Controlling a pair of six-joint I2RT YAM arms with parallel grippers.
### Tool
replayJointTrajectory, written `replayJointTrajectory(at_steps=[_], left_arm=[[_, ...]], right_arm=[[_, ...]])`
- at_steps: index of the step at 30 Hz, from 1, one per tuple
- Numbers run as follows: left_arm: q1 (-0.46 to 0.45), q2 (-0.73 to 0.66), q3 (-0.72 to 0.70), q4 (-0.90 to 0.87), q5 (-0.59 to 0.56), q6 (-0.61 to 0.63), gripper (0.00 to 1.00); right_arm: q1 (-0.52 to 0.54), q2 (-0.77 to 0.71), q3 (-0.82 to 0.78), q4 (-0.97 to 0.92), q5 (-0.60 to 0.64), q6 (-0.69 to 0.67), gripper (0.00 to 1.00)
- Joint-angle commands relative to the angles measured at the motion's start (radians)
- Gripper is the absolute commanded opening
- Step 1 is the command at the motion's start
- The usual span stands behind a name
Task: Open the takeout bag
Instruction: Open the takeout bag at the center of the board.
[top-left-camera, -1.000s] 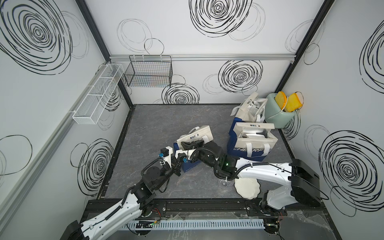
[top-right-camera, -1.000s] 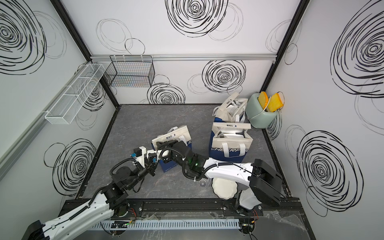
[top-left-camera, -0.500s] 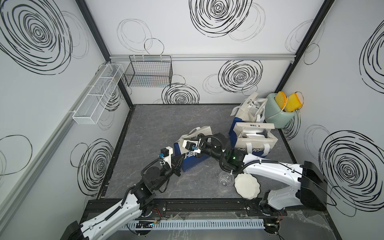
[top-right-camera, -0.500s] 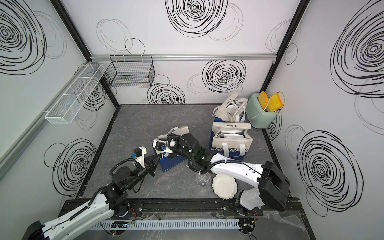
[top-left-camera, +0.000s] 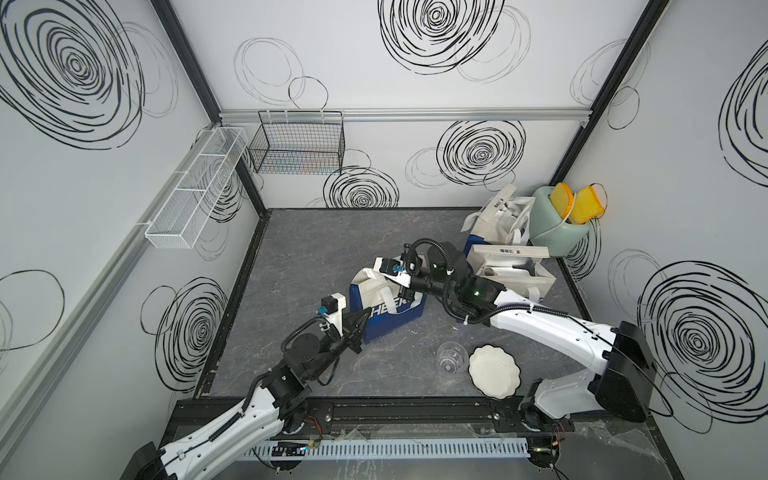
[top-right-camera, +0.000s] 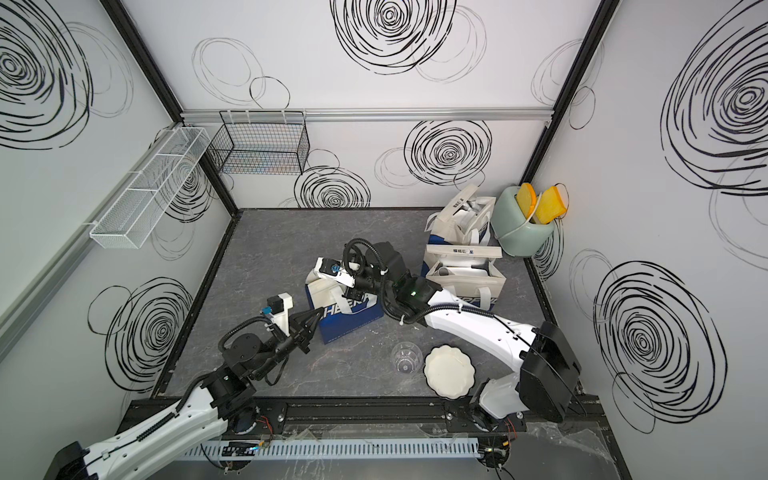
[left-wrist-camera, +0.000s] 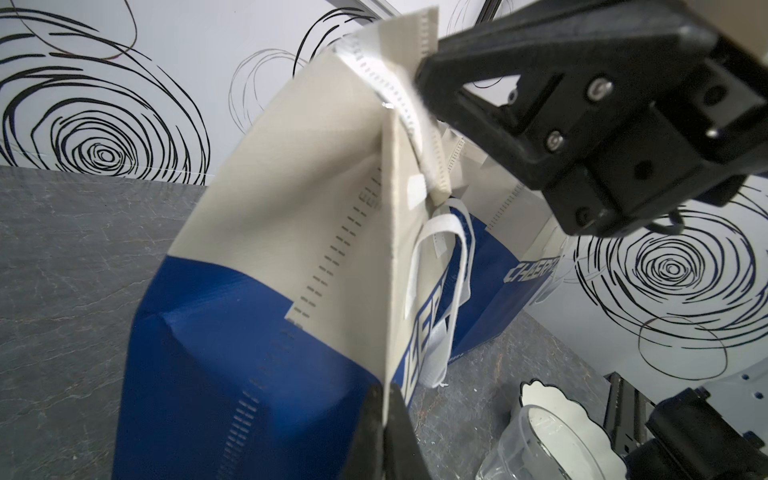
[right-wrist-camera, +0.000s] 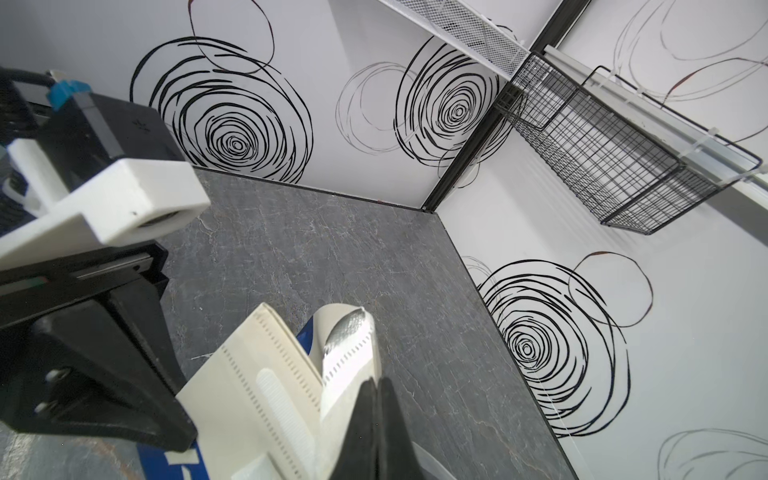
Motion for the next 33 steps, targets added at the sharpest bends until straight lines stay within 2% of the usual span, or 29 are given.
replayJointTrajectory(at_steps=[1, 5, 12, 33], left_arm=[[0.004, -0.007, 0.029, -0.033, -0.017, -0.03, 0.0], [0.005, 0.004, 0.031, -0.044, -0.026, -0.031, 0.0], [0.004, 0.02, 0.045, -0.063, -0.033, -0.035, 0.0], [0.002, 0.041, 0.059, -0.124, -0.054, -0.059, 0.0]], right_arm=[[-0.032, -0.003, 0.074, 0.007, -0.005, -0.042, 0.0], [-0.031, 0.021, 0.118, -0.066, -0.019, -0.1, 0.0], [-0.008, 0.063, 0.187, -0.155, 0.037, -0.233, 0.0], [-0.023, 0.129, 0.319, -0.247, 0.104, -0.419, 0.0]])
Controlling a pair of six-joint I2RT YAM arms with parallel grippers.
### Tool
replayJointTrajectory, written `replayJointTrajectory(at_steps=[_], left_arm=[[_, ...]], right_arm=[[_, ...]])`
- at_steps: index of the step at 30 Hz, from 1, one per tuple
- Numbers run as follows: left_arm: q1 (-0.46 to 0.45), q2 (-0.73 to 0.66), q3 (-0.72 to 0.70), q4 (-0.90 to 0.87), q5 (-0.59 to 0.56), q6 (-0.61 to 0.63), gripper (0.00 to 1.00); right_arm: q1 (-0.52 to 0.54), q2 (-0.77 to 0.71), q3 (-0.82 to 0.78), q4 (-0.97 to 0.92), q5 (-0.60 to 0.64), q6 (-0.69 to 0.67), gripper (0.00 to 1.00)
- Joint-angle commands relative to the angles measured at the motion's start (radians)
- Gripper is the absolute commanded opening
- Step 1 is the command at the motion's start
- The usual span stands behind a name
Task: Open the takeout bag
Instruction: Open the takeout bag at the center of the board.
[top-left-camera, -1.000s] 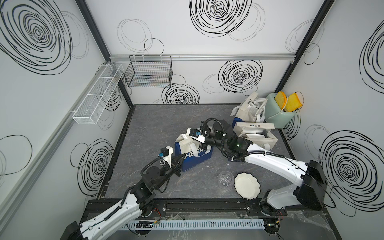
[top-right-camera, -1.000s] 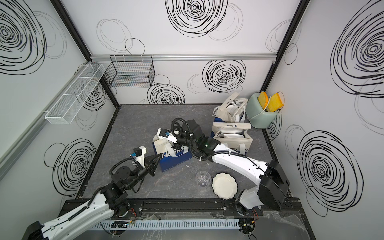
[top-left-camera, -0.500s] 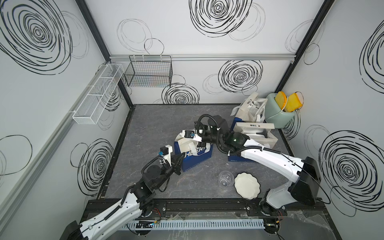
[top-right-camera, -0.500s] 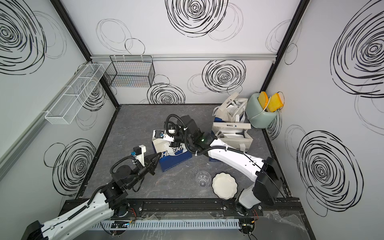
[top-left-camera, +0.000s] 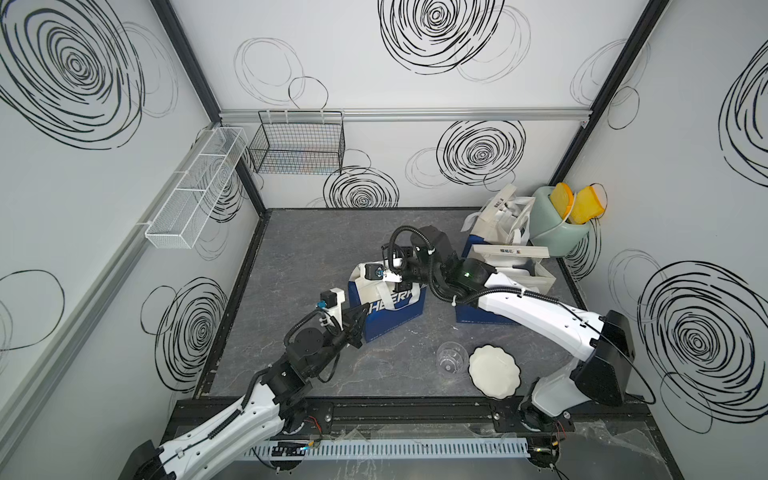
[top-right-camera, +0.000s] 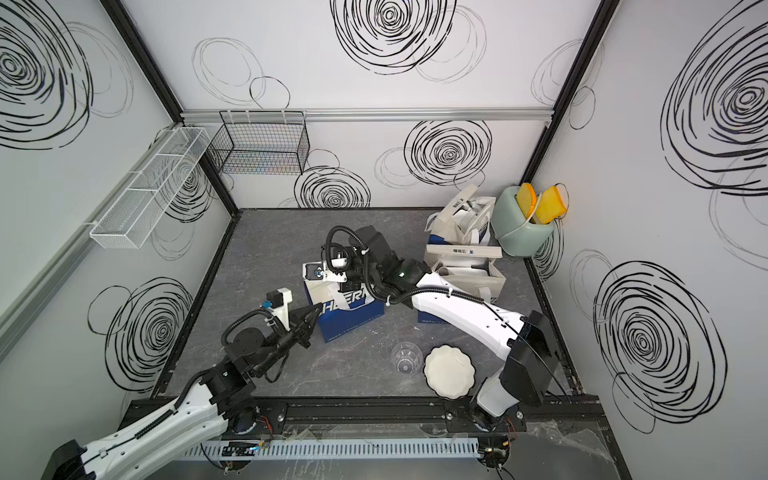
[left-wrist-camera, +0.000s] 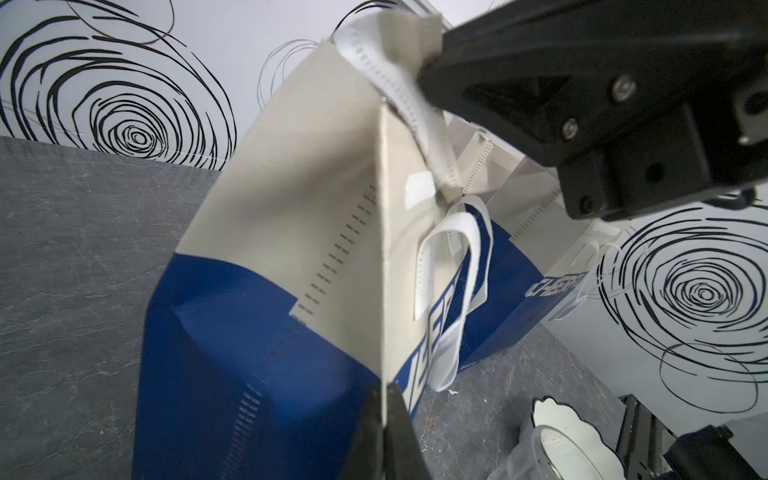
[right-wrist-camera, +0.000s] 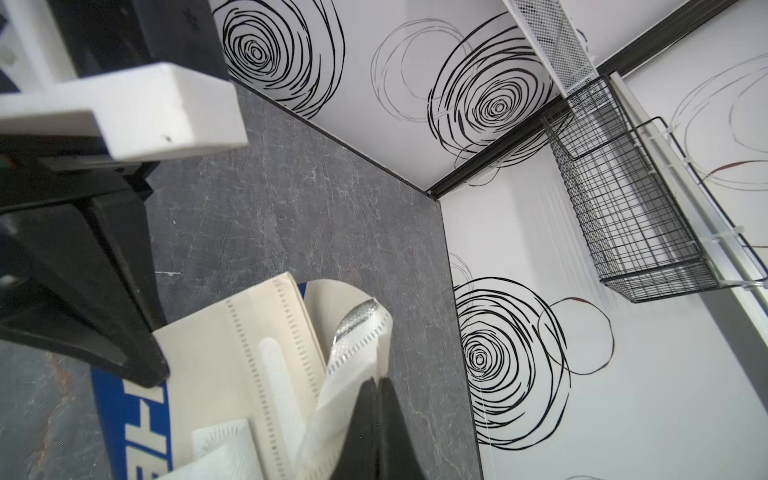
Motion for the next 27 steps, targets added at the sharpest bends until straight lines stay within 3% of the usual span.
replayJointTrajectory(at_steps=[1, 27], left_arm=[[0.003, 0.004, 0.006, -0.059, -0.012, -0.016, 0.0], [0.002, 0.016, -0.006, -0.054, -0.013, -0.01, 0.0]], right_arm=[[-0.026, 0.005, 0.065, 0.048, 0.074, -0.064, 0.0], [-0.003, 0.035, 0.157, 0.031, 0.173, -0.187, 0.0]])
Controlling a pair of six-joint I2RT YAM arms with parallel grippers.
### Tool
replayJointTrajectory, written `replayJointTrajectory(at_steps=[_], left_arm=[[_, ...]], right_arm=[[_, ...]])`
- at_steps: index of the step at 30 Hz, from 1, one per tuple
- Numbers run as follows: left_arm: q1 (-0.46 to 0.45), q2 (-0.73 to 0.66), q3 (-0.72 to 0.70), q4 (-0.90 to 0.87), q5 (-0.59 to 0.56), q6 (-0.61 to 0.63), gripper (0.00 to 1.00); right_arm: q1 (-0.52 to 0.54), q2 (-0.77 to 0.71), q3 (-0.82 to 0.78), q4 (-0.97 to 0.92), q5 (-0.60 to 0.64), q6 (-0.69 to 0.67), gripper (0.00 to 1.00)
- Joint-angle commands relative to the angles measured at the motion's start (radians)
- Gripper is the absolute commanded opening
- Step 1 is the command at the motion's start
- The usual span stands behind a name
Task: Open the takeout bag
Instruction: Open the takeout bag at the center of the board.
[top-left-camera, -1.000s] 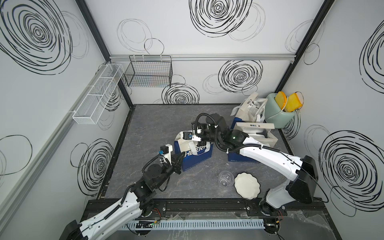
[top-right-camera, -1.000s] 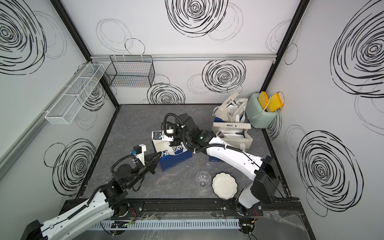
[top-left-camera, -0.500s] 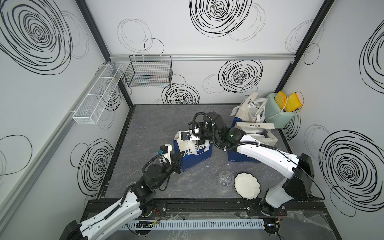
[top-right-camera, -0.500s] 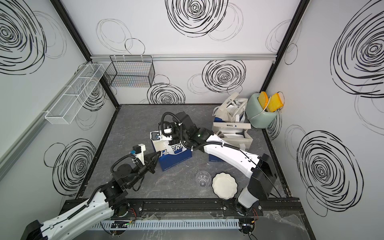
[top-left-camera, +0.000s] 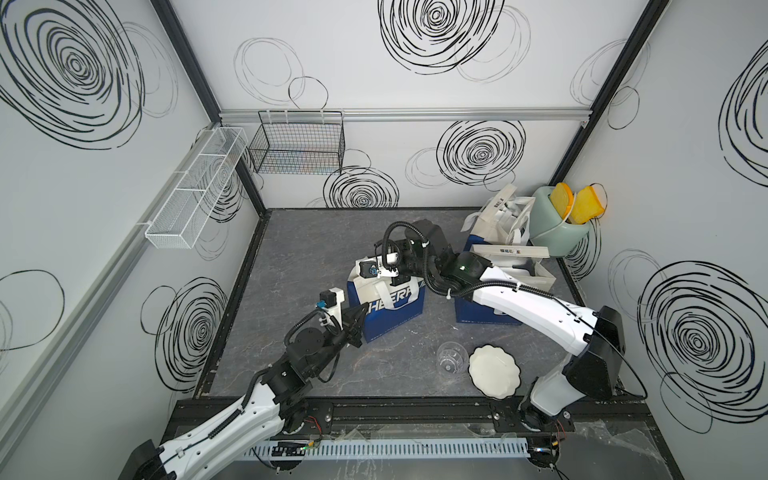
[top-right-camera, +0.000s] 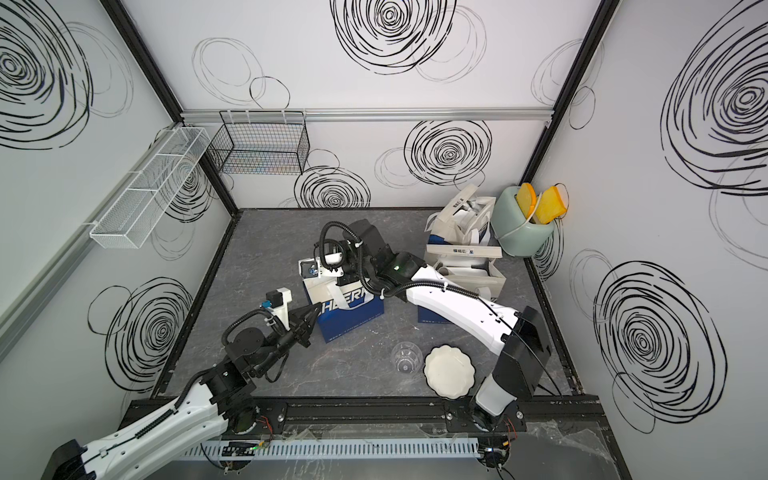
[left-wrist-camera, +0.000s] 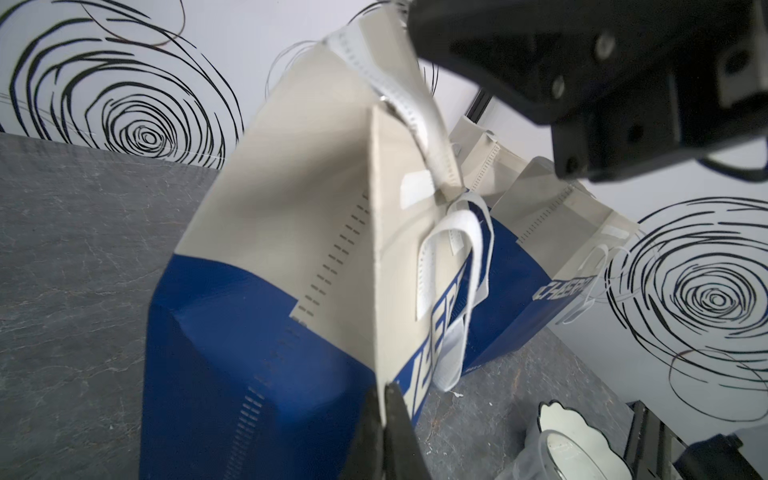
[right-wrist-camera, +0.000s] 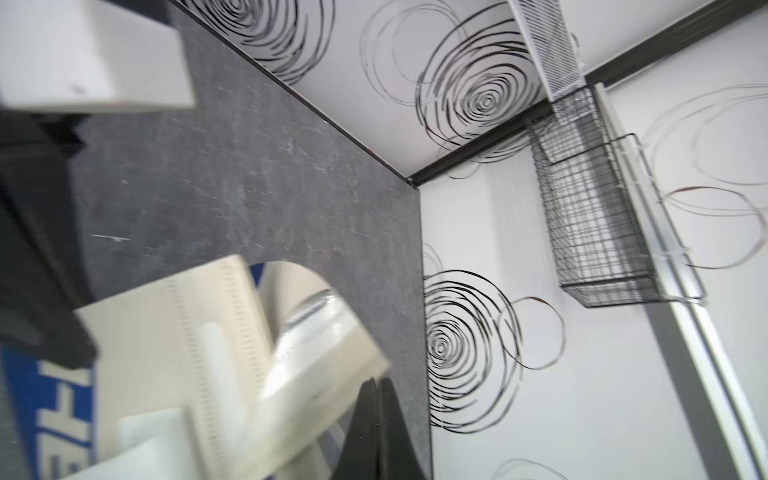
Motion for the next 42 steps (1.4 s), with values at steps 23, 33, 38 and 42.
replayJointTrajectory(at_steps=[23, 33, 38, 42], left_arm=[[0.006, 0.009, -0.012, -0.01, 0.003, -0.013, 0.0], [0.006, 0.011, -0.013, -0.007, 0.006, -0.015, 0.0], [0.009, 0.014, -0.017, 0.0, 0.007, -0.013, 0.0], [0.009, 0.013, -0.019, 0.002, 0.007, -0.013, 0.0]], right_arm=[[-0.034, -0.337, -0.446, 0.231, -0.101, 0.105, 0.44], [-0.001, -0.282, -0.513, 0.32, 0.002, 0.027, 0.5], [0.016, -0.26, -0.53, 0.393, 0.031, 0.019, 0.54], [0.04, -0.23, -0.537, 0.418, 0.054, 0.0, 0.55]])
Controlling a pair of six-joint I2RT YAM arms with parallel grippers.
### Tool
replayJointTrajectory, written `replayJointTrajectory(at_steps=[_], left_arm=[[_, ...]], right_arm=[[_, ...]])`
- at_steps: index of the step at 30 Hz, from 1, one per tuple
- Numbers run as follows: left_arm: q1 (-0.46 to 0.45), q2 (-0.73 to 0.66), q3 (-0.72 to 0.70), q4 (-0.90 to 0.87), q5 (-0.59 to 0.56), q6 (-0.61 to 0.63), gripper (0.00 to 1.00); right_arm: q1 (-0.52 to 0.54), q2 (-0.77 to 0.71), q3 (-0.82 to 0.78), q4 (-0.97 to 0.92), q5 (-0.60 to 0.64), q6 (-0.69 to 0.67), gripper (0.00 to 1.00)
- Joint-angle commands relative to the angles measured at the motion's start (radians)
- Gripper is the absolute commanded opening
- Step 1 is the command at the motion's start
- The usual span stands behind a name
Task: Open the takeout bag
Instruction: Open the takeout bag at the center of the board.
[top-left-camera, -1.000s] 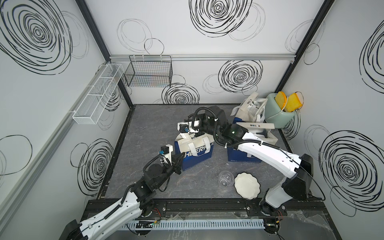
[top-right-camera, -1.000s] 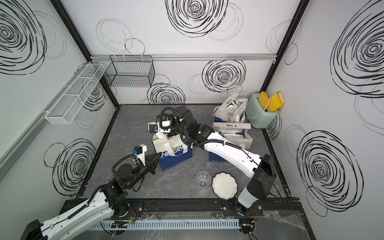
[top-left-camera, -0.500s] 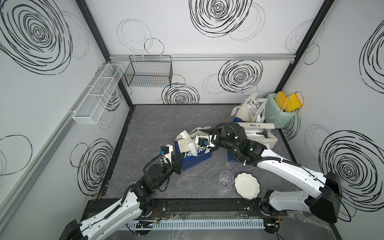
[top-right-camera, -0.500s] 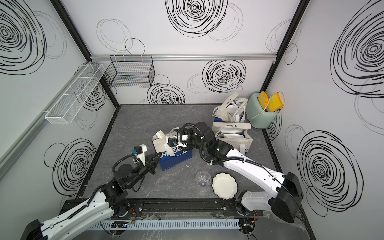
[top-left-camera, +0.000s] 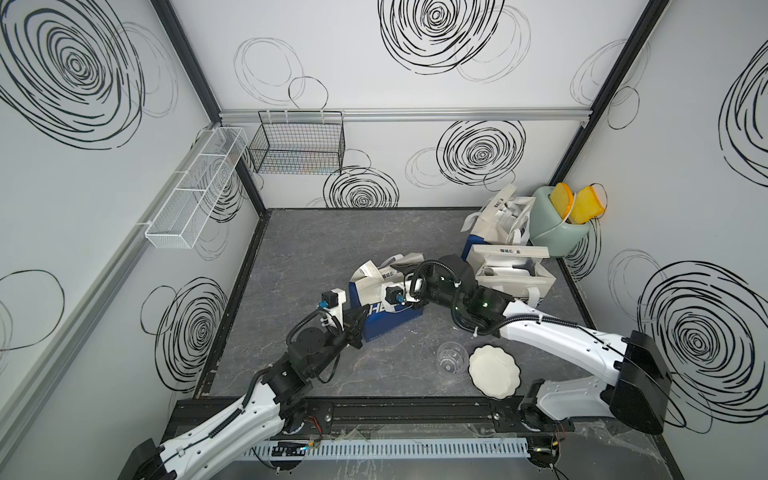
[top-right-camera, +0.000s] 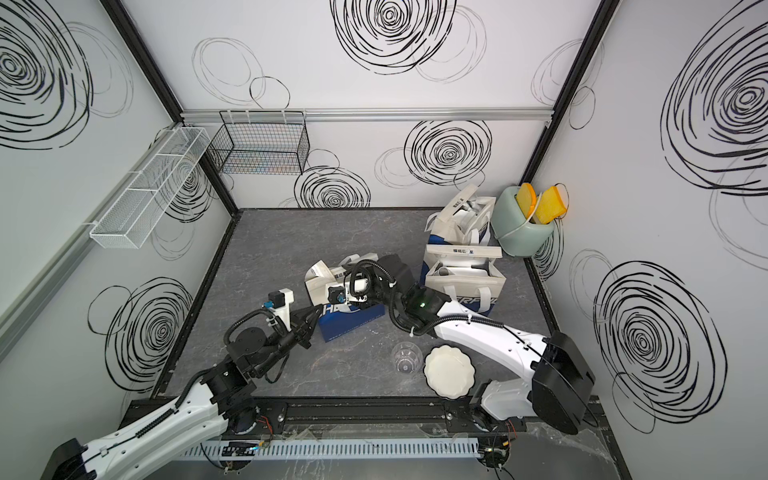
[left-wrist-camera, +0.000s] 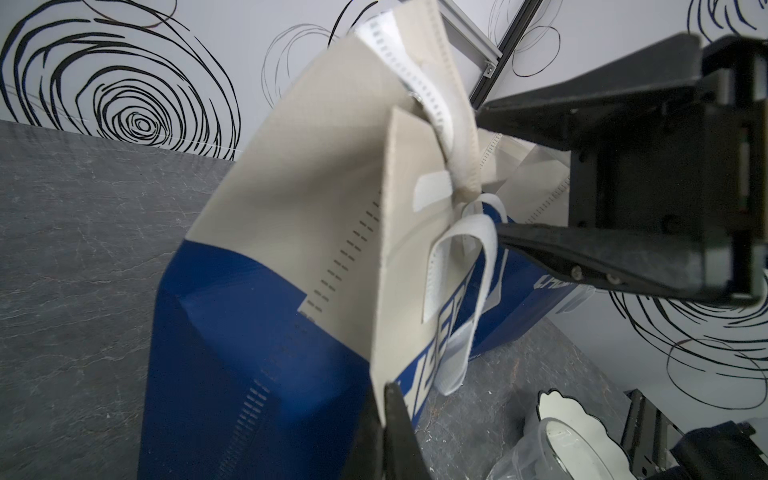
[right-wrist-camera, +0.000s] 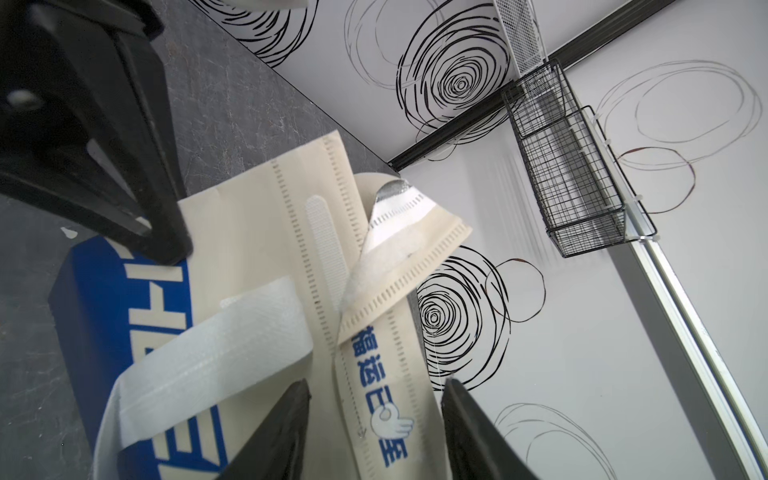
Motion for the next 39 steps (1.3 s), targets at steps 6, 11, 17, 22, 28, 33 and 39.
replayJointTrajectory(at_steps=[6, 11, 17, 22, 28, 33, 39], left_arm=[[0.009, 0.0, -0.026, 0.002, 0.003, -0.011, 0.0], [0.009, 0.004, -0.026, 0.006, 0.008, -0.014, 0.0], [0.011, 0.003, -0.025, 0.007, 0.009, -0.015, 0.0], [0.011, 0.009, -0.026, 0.009, 0.01, -0.016, 0.0], [0.012, 0.01, -0.025, 0.012, 0.013, -0.017, 0.0], [0.012, 0.012, -0.026, 0.013, 0.015, -0.018, 0.0], [0.014, 0.012, -0.026, 0.013, 0.014, -0.016, 0.0]], right_arm=[[0.042, 0.044, -0.015, 0.127, 0.118, -0.043, 0.51], [0.04, 0.042, -0.013, 0.142, 0.14, -0.042, 0.41], [0.043, 0.047, -0.011, 0.131, 0.137, -0.045, 0.31], [0.049, 0.05, -0.02, 0.13, 0.148, -0.047, 0.28], [0.055, 0.064, -0.018, 0.141, 0.161, -0.038, 0.16], [0.051, 0.07, 0.0, 0.14, 0.162, -0.018, 0.0], [0.037, 0.062, 0.038, 0.095, 0.126, 0.046, 0.0]])
